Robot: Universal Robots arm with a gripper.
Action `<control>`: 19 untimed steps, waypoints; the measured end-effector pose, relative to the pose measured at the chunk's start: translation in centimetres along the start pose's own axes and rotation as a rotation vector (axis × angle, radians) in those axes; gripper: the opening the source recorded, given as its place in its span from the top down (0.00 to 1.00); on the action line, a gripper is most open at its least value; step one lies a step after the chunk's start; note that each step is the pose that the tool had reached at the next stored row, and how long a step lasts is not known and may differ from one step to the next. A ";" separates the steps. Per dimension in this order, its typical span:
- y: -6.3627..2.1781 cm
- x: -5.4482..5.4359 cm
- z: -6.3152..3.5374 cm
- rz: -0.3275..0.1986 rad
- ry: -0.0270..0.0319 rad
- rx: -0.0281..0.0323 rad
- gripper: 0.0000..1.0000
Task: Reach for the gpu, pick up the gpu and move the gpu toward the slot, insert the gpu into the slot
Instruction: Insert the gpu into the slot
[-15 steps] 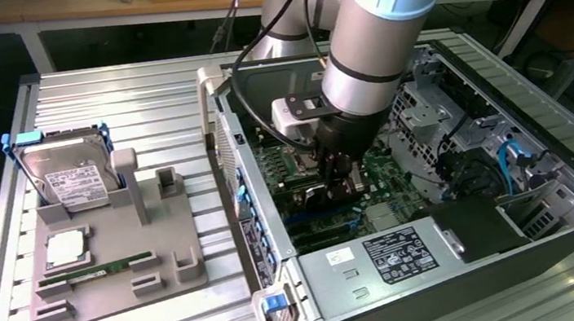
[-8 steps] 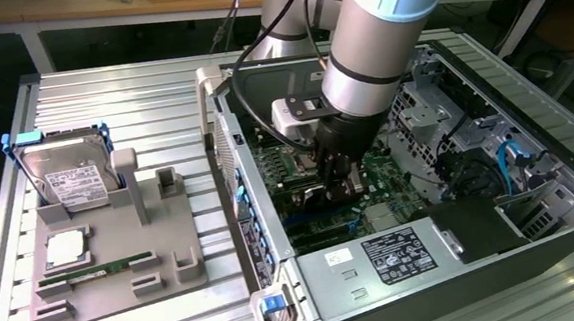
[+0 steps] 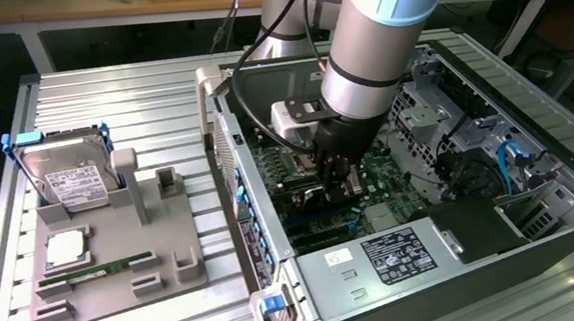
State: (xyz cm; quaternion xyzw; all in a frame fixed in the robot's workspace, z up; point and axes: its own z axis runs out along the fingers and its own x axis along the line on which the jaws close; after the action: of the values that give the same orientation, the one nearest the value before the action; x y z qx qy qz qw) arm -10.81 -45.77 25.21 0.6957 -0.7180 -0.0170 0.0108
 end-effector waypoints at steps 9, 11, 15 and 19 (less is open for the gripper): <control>0.02 0.0 -0.71 0.000 0.0002 0.0001 0.73; 0.02 0.0 -0.69 0.000 0.0002 0.0002 0.73; 0.01 0.2 -0.60 0.000 0.0002 0.0001 0.73; 0.00 0.2 -0.27 0.000 0.0012 -0.0005 0.73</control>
State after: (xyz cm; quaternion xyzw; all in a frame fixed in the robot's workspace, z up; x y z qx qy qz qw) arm -10.81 -46.02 25.48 0.6958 -0.7180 -0.0168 0.0113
